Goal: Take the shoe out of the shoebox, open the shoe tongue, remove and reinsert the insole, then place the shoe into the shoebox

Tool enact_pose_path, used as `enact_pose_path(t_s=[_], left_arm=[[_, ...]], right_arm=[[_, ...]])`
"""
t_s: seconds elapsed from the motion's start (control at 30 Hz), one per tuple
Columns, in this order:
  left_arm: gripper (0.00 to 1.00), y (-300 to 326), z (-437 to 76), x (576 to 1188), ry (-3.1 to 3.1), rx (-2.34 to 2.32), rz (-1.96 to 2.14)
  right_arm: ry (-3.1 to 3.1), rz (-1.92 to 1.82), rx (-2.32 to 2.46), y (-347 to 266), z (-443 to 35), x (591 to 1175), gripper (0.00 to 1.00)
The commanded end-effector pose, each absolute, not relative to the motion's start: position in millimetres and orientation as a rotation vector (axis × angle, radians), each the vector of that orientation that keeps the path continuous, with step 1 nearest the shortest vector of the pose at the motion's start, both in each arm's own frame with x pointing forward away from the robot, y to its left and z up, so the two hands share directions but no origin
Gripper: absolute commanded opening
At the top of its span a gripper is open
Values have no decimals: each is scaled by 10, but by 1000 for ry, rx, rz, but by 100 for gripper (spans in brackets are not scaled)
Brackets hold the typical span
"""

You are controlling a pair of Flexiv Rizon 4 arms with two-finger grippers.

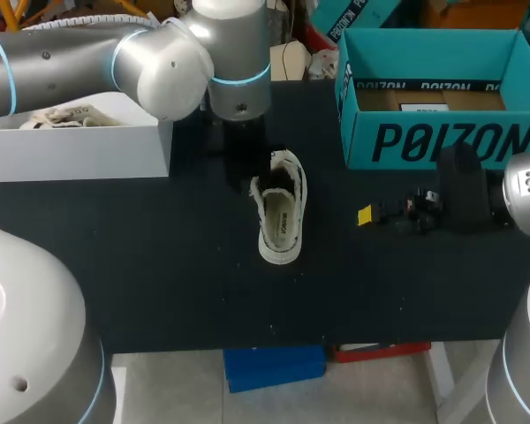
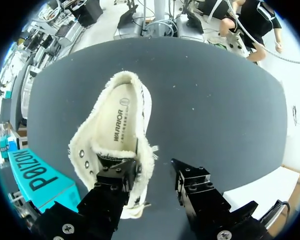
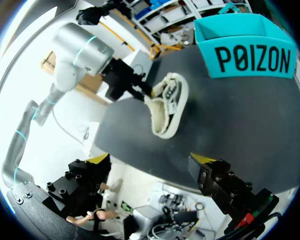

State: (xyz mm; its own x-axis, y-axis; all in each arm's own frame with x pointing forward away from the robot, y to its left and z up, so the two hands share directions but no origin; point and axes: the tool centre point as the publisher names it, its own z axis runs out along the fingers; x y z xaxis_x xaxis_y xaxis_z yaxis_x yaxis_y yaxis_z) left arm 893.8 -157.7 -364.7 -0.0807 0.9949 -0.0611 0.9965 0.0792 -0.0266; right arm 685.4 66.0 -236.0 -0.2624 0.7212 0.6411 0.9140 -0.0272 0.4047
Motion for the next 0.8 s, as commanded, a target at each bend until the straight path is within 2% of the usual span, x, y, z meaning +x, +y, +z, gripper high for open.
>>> enact_pose_path(t_s=[0.03,0.7,0.77,0.8], left_arm=[[43,-1676,-3827,9018,2295,2136,-115],[35,-1754,-4134,8935,2283,2190,-104],[31,-1756,-4149,8936,2282,2195,-99],[25,-1756,-4149,8936,2281,2195,-101]], right_arm=[[-2006,-1165,-1739,663,-2360,6852,100],[-2006,-1165,-1739,663,-2360,6852,100],[-2006,-1165,-1739,663,-2360,6852,100],[-2006,-1165,-1739,663,-2360,6852,100]])
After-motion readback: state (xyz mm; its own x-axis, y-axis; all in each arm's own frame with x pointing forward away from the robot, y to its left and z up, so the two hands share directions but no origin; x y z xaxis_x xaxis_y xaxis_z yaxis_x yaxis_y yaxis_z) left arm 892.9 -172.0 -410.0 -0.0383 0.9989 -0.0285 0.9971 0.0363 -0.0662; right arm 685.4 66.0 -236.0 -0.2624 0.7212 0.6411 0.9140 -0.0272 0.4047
